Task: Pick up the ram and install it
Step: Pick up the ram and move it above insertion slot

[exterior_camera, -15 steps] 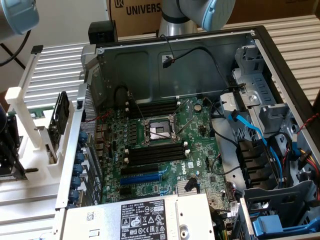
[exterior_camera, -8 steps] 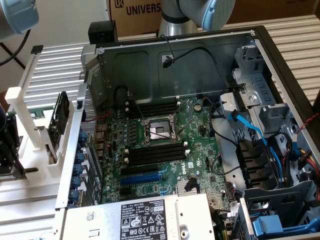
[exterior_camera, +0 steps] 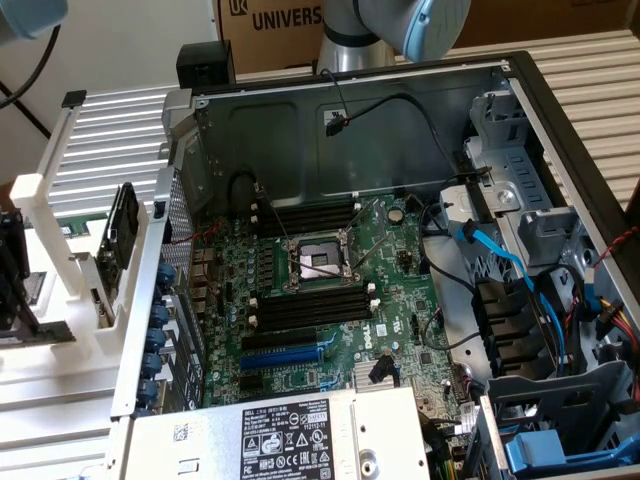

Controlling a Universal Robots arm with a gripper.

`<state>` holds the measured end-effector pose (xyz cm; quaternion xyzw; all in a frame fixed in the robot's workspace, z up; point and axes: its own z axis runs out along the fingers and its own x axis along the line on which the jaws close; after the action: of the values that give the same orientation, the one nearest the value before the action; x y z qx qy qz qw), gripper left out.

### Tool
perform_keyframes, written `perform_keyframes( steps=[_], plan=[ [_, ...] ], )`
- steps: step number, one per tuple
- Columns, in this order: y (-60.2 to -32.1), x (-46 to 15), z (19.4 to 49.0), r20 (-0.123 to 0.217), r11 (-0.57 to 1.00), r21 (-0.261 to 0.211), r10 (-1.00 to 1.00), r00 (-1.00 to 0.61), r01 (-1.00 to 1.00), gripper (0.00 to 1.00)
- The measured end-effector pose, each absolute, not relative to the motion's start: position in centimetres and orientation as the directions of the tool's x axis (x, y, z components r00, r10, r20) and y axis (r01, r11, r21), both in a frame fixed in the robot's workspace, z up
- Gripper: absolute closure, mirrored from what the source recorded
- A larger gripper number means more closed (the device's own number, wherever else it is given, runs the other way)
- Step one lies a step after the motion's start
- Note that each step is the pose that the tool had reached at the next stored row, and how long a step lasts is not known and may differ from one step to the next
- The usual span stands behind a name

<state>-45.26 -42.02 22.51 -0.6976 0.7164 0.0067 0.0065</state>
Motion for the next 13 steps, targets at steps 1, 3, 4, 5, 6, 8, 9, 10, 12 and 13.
perform_keyframes(
  steps=[1, 3, 4, 5, 6, 8, 9, 10, 12, 13],
  plan=[
    [-42.0, -45.3, 22.9, -0.018, 0.027, 0.000, -0.999, -0.027, -1.000, 0.88],
    [-42.0, -45.3, 23.7, -0.016, 0.027, 0.000, -1.000, -0.027, -1.000, 0.88],
    [-42.0, -45.3, 24.1, -0.016, 0.027, 0.000, -1.000, -0.027, -1.000, 0.88],
    [-42.0, -45.3, 24.6, -0.016, 0.027, 0.000, -1.000, -0.027, -1.000, 0.88],
    [-41.9, -45.3, 25.0, -0.016, 0.027, 0.000, -1.000, -0.027, -1.000, 0.88],
    [-41.9, -45.3, 25.9, -0.015, 0.028, 0.000, -0.999, -0.028, -1.000, 0.88],
    [-41.9, -45.3, 26.4, -0.015, 0.029, 0.000, -0.999, -0.029, -1.000, 0.88],
    [-41.9, -45.3, 26.8, -0.015, 0.029, 0.000, -0.999, -0.029, -1.000, 0.88],
    [-41.9, -45.3, 27.5, -0.014, 0.031, 0.000, -0.999, -0.031, -1.000, 0.88],
    [-41.9, -45.3, 27.9, -0.013, 0.032, 0.000, -0.999, -0.032, -0.999, 0.88]
  ],
)
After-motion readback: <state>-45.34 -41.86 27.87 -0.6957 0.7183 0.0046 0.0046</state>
